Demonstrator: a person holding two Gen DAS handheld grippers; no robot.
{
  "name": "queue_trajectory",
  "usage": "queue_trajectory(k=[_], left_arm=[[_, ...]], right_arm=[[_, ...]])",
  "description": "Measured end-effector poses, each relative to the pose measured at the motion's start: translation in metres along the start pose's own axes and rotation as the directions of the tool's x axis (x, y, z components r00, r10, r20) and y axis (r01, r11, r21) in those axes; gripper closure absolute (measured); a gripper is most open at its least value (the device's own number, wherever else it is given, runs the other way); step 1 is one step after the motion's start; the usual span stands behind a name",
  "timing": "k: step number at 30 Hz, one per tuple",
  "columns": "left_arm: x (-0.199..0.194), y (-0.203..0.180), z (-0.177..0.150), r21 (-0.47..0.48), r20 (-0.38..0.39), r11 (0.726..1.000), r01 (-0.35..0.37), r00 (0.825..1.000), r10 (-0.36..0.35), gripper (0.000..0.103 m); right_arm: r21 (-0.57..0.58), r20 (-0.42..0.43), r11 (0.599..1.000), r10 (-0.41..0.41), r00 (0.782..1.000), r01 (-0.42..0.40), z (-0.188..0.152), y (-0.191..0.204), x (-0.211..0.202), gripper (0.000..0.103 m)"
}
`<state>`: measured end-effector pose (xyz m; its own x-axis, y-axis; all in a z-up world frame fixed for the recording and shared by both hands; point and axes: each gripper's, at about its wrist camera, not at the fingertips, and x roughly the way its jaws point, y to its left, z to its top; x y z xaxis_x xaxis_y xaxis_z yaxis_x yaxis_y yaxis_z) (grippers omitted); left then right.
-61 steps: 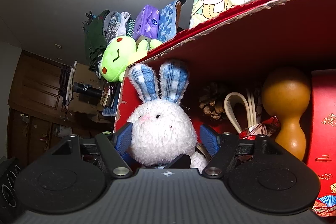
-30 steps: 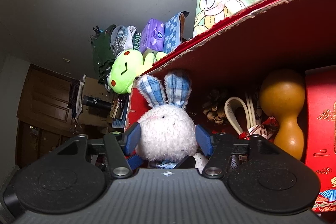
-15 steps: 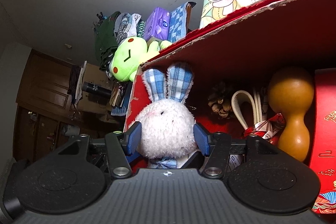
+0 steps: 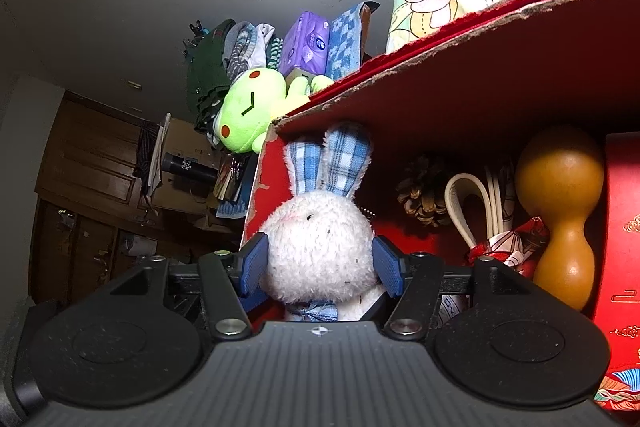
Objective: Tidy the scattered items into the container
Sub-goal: 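Lower the bunny into the red box with the right gripper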
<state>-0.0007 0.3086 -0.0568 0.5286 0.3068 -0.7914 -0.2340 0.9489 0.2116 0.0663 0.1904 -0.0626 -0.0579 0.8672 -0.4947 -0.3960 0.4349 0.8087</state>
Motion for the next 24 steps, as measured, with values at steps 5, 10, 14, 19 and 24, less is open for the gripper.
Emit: queue_trajectory(k=[5, 10, 14, 19, 24], left_arm=[[0.000, 0.000, 0.001, -0.009, -0.011, 1.000, -0.004, 1.000, 0.004, 0.014], [0.001, 0.000, 0.003, -0.013, -0.024, 1.000, -0.007, 1.000, 0.007, 0.014], [0.002, -0.004, 0.002, 0.000, -0.025, 1.000, -0.028, 0.999, 0.028, 0.014], [0.002, -0.004, 0.003, -0.002, -0.031, 0.999, -0.033, 0.999, 0.033, 0.014], [0.002, -0.004, 0.003, -0.006, -0.047, 0.999, -0.033, 0.998, 0.032, 0.014]], right_arm=[[-0.001, 0.018, 1.000, -0.018, 1.000, 0.018, 0.000, 0.001, -0.003, 0.041], [-0.007, 0.041, 0.998, -0.063, 0.997, 0.063, -0.001, 0.004, -0.009, 0.041], [0.024, 0.074, 0.996, -0.090, 0.993, 0.089, -0.006, 0.000, -0.021, 0.041], [0.044, 0.132, 0.993, -0.112, 0.985, 0.107, -0.013, -0.003, -0.039, 0.041], [0.047, 0.186, 0.990, -0.138, 0.973, 0.132, -0.021, -0.004, -0.057, 0.042]])
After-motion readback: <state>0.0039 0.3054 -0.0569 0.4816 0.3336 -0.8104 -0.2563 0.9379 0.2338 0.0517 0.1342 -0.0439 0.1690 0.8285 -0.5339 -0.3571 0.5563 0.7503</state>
